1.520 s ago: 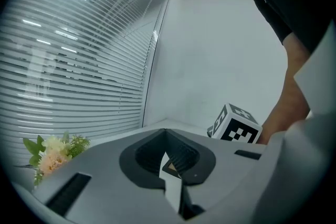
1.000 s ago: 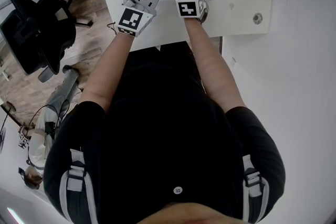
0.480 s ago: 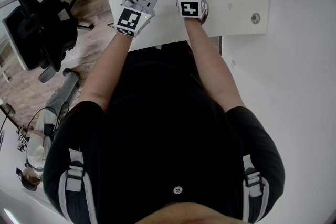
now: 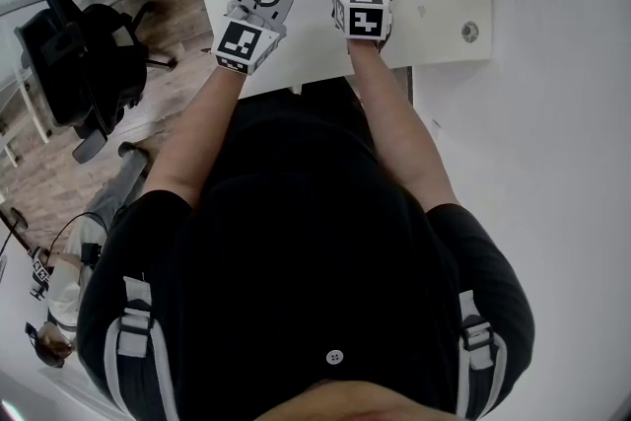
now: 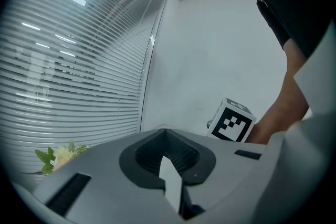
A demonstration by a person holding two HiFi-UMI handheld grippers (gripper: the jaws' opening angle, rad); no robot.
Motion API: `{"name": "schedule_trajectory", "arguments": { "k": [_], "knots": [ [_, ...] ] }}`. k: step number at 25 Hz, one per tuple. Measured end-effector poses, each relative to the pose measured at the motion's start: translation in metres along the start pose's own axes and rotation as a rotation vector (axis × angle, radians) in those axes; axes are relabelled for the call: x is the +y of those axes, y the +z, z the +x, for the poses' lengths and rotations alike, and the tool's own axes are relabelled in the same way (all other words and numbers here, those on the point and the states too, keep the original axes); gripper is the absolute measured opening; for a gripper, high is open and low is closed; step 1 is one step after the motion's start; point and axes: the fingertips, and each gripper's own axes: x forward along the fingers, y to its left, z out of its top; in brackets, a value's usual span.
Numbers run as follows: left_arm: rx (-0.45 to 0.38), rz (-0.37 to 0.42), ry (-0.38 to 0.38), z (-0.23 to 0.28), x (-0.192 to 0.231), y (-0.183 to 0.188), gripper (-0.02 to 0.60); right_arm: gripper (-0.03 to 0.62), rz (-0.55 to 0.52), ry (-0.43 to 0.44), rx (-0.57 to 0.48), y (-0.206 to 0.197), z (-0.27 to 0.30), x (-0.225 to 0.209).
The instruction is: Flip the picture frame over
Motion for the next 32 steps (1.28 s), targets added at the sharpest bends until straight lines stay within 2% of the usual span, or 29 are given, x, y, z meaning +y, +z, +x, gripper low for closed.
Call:
{"name": "schedule_trajectory", "arguments": {
  "k": [8,21,24,28,32],
  "knots": [
    [-0.021,0.015,-0.011,-0.016,-0.012,0.015,0.003,0.051,0.139,0.088,-0.061,0.007,-0.032,0.011],
    [-0.031,0.008,0.003,-0.033,-0.012,0.019,0.003,0.051,0.496,0.302,-0.089,0.003,-0.052,0.024],
    [-0.03,0.004,0.008,-0.034,-0.011,0.018,0.003,0.051,0.585,0.373,-0.099,0.004,-0.052,0.026],
    [-0.023,-0.003,0.014,-0.035,0.0,0.005,0.003,0.051,0.716,0.509,-0.107,0.006,-0.04,0.038],
    [-0.017,-0.014,0.022,-0.037,0.002,0.001,0.003,0.051,0.786,0.61,-0.098,0.01,-0.04,0.048]
  ]
}}
